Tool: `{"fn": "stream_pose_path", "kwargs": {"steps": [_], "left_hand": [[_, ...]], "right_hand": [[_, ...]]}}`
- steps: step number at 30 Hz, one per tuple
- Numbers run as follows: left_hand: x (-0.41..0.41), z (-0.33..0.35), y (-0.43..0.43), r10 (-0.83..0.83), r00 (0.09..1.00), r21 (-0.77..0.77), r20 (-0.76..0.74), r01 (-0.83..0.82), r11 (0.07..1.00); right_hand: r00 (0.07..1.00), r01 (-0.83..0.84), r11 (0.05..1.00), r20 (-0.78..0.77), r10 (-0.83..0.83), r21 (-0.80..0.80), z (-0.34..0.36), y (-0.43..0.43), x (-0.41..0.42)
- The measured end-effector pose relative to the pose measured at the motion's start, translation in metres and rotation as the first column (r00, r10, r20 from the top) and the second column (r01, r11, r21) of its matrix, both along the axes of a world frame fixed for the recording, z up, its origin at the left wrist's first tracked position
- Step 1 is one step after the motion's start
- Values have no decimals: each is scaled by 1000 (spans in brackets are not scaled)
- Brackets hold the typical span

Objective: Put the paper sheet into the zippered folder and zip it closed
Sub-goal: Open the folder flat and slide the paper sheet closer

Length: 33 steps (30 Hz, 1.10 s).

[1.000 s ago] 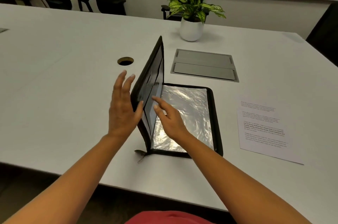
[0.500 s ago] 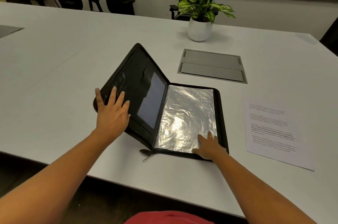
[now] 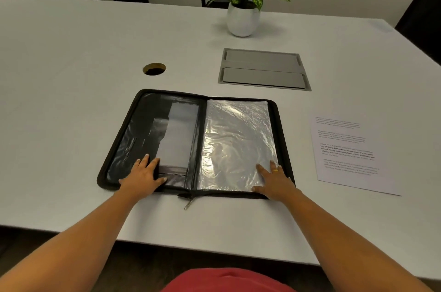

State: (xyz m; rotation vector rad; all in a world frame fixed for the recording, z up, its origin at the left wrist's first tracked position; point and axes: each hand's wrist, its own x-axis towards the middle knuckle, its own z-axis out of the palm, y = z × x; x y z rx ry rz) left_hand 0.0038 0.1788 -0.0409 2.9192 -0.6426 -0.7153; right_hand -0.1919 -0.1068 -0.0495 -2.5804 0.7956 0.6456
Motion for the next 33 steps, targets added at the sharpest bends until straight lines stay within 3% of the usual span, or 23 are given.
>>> {"fn": "stream_pose_path", "kwargs": {"steps": [4, 13, 18, 20, 24, 29, 33], "left_hand": [[2, -14, 4, 35, 997, -94, -61, -41, 995], [-8, -10, -10, 154, 988, -182, 23, -148, 972], [-15, -8, -30, 121, 991, -281, 62, -99, 955], [-21, -5, -45, 106, 992, -303, 60, -83, 949], [-34, 1, -87, 35, 983, -183, 179, -2, 983], [-64, 10, -169, -5, 988, -339, 152, 57, 939], [-98, 15, -245, -147, 984, -426, 105, 178, 887]], "right_hand": [[1000, 7, 1000, -2, -7, 1, -2, 0, 1], [999, 11, 999, 31, -9, -47, -4, 1, -5], [997, 30, 999, 74, -28, -26, -1, -2, -10], [989, 72, 997, 126, -74, 18, 4, -7, -12], [952, 180, 981, 236, -193, 74, 14, -29, -23], [860, 333, 935, 366, -355, 125, 24, -75, -51], [794, 477, 866, 350, -498, 150, 25, -127, -78]]}}
